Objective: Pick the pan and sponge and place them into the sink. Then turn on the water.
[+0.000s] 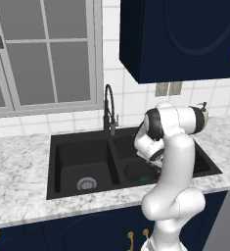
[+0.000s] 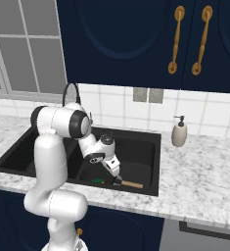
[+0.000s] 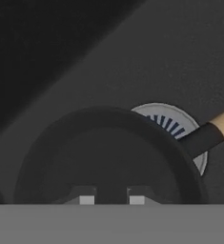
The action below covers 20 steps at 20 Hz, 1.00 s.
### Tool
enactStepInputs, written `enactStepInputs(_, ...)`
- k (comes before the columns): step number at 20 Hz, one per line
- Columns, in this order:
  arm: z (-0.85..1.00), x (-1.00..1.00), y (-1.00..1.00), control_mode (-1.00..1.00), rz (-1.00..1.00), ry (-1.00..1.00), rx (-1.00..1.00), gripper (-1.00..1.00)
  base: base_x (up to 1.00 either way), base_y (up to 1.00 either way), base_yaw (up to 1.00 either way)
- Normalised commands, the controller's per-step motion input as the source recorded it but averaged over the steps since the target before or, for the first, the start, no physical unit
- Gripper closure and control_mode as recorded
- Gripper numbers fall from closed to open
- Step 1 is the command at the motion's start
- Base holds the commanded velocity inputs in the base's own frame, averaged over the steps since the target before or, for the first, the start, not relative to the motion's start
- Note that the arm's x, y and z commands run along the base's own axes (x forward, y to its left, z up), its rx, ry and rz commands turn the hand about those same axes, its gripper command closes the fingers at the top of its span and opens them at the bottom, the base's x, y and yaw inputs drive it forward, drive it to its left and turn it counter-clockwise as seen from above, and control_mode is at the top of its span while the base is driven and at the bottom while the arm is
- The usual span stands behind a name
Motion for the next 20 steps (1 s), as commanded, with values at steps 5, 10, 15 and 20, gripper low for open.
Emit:
enactStepInputs(5, 0.02, 0.00, 0.00, -1.00, 0.00, 0.00, 0.00, -1.00, 0.00, 0.00, 0.00)
enactStepInputs(10, 0.53, 0.00, 0.00, -1.00, 0.05, -0.03, -0.01, -1.00, 0.00, 0.00, 0.00)
enactStepInputs(15, 0.86, 0.00, 0.00, -1.00, 0.20, -0.15, -0.10, -1.00, 0.00, 0.00, 0.00)
enactStepInputs(20, 0.85, 0.00, 0.00, -1.00, 0.27, -0.19, -0.15, -1.00, 0.00, 0.00, 0.00)
